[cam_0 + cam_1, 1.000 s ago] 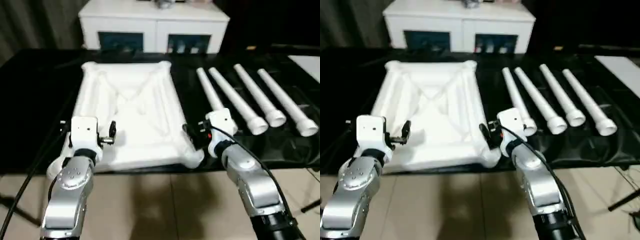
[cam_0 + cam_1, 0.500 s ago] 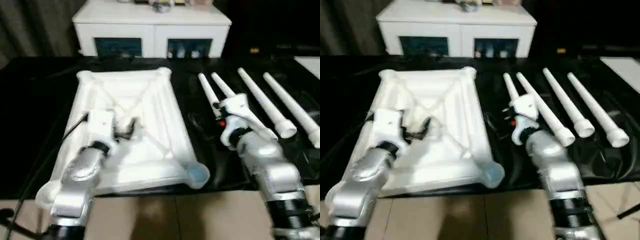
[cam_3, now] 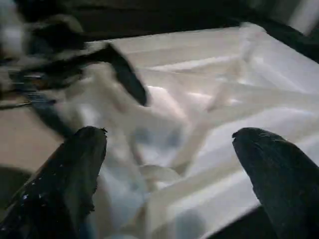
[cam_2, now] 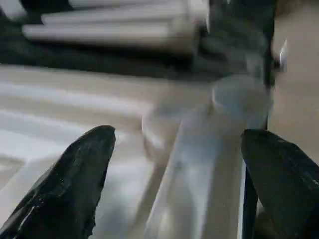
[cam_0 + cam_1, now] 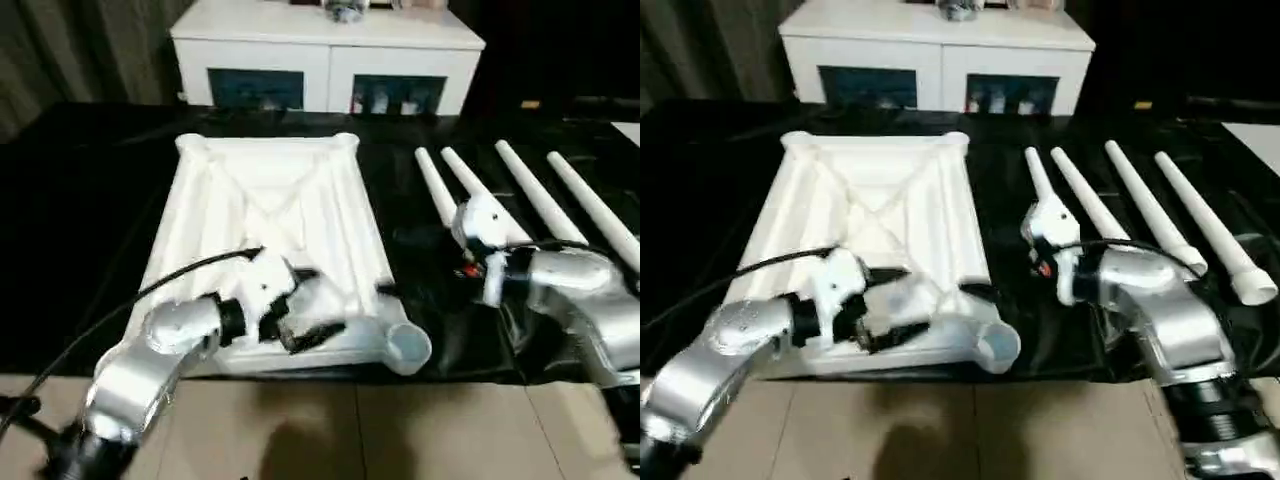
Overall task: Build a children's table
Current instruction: Move to table
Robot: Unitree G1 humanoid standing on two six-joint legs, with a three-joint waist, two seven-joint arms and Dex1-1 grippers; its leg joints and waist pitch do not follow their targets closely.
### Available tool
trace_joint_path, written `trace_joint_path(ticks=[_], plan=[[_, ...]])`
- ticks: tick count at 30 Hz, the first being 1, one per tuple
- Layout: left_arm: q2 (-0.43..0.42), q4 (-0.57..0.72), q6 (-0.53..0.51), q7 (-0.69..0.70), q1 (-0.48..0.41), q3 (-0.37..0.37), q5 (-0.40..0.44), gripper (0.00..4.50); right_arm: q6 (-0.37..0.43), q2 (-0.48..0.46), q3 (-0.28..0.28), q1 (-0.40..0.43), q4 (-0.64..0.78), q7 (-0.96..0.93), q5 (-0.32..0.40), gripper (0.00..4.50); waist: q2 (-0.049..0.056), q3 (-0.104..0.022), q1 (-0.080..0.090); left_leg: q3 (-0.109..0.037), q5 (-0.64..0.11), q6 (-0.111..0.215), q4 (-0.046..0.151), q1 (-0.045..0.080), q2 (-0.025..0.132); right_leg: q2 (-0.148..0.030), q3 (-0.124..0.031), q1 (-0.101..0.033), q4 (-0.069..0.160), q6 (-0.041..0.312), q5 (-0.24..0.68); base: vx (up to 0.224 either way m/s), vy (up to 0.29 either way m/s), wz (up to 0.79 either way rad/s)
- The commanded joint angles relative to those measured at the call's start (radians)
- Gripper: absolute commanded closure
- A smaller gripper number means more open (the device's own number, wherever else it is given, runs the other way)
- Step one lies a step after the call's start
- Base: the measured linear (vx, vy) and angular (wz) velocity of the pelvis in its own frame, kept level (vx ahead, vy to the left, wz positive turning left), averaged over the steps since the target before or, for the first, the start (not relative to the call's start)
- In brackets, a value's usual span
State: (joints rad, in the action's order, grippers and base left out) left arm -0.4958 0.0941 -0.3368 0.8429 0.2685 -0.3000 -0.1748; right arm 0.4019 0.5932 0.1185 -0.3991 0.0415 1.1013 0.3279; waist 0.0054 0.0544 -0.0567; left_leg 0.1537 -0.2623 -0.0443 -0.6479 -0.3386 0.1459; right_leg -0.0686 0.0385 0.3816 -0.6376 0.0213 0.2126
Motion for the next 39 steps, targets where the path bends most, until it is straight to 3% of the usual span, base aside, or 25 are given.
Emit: trace_joint_path(ticks=[1,3,7,9,11,12,13,15,18,29,34,37,39], plan=[[-0.014,-0.07,0.033,0.022,0.029,-0.037,0.069,0.0,-0.002,0.023,0.019,-0.006,0.031,0.05,0.018,0.03,-0.006,-0.043,0.001,-0.026,-0.184,0.028,0.107,0.001,0.075,-0.081,-0.053,-0.041,0.084,0.214,0.235,0.0,0.0,0.0],[-0.03,-0.152,0.077,0.02,0.064,-0.057,0.136,0.0,0.004,0.039,0.031,0.002,0.048,0.077,0.03,0.03,-0.004,-0.047,-0.001,-0.022,-0.154,0.034,0.104,0.005,0.074,-0.082,-0.054,-0.035,0.089,0.202,0.243,0.0,0.0,0.0],[-0.064,-0.273,0.127,0.013,0.123,-0.102,0.211,0.0,0.006,0.059,0.05,0.019,0.071,0.108,0.03,0.03,0.002,-0.052,-0.002,-0.025,-0.121,0.04,0.105,-0.004,0.076,-0.083,-0.05,-0.038,0.084,0.205,0.199,0.0,0.0,0.0],[-0.082,-0.342,0.14,0.017,0.157,-0.137,0.253,0.0,-0.002,0.063,0.06,0.03,0.074,0.105,0.012,0.03,0.004,-0.056,-0.004,-0.023,-0.088,0.047,0.101,-0.004,0.076,-0.082,-0.051,-0.035,0.08,0.217,0.146,0.0,0.0,0.0],[-0.063,-0.441,0.161,-0.032,0.206,-0.143,0.299,0.0,-0.004,0.064,0.064,0.044,0.084,0.102,0.005,0.03,0.009,-0.064,-0.006,-0.025,-0.024,0.055,0.096,-0.007,0.078,-0.086,-0.047,-0.041,0.064,0.246,0.032,0.0,0.0,0.0],[-0.059,-0.449,0.163,-0.038,0.209,-0.141,0.3,0.0,-0.004,0.064,0.064,0.045,0.085,0.102,0.006,0.03,0.008,-0.063,-0.004,-0.022,-0.021,0.06,0.096,-0.007,0.077,-0.082,-0.045,-0.039,0.066,0.254,0.015,0.0,0.0,0.0],[-0.048,-0.465,0.163,-0.051,0.218,-0.134,0.3,0.0,-0.004,0.063,0.063,0.046,0.087,0.1,0.007,0.03,0.013,-0.063,-0.009,-0.023,-0.034,0.059,0.096,-0.004,0.079,-0.084,-0.044,-0.037,0.065,0.263,0.009,0.0,0.0,0.0],[-0.012,-0.516,0.171,-0.091,0.25,-0.119,0.308,0.0,0.002,0.06,0.058,0.048,0.093,0.089,0.012,0.03,0.009,-0.063,-0.009,-0.019,-0.045,0.064,0.095,-0.009,0.079,-0.086,-0.044,-0.04,0.065,0.282,-0.008,0.0,0.0,0.0],[0.028,-0.597,0.191,-0.13,0.294,-0.113,0.324,0.0,0.0,0.063,0.057,0.045,0.093,0.084,0.014,0.03,0.013,-0.06,-0.01,-0.02,-0.095,0.05,0.099,-0.008,0.08,-0.088,-0.045,-0.04,0.074,0.27,0.069,0.0,0.0,0.0],[0.057,-0.831,0.235,-0.272,0.41,-0.081,0.373,0.0,-0.021,0.05,0.043,0.034,0.063,0.031,-0.016,0.03,0.014,-0.058,-0.005,-0.024,-0.133,0.03,0.104,-0.014,0.079,-0.09,-0.046,-0.043,0.082,0.241,0.127,0.0,0.0,0.0],[0.053,-0.916,0.259,-0.395,0.453,-0.041,0.386,0.0,-0.018,0.024,0.03,0.042,0.058,-0.019,-0.018,0.03,0.015,-0.062,0.004,-0.027,-0.085,0.042,0.101,-0.018,0.079,-0.09,-0.043,-0.047,0.074,0.257,0.037,0.0,0.0,0.0],[0.066,-0.928,0.259,-0.453,0.464,-0.004,0.371,0.0,-0.011,0.01,0.021,0.052,0.062,-0.043,-0.014,0.03,0.009,-0.067,0.013,-0.026,-0.041,0.063,0.096,-0.021,0.077,-0.09,-0.041,-0.052,0.069,0.276,-0.033,0.0,0.0,0.0],[0.055,-0.904,0.279,-0.457,0.445,-0.012,0.387,0.0,-0.002,0.0,0.015,0.062,0.078,-0.059,-0.007,0.03,0.021,-0.07,0.011,-0.025,-0.009,0.081,0.093,-0.018,0.078,-0.09,-0.04,-0.049,0.064,0.29,-0.082,0.0,0.0,0.0]])
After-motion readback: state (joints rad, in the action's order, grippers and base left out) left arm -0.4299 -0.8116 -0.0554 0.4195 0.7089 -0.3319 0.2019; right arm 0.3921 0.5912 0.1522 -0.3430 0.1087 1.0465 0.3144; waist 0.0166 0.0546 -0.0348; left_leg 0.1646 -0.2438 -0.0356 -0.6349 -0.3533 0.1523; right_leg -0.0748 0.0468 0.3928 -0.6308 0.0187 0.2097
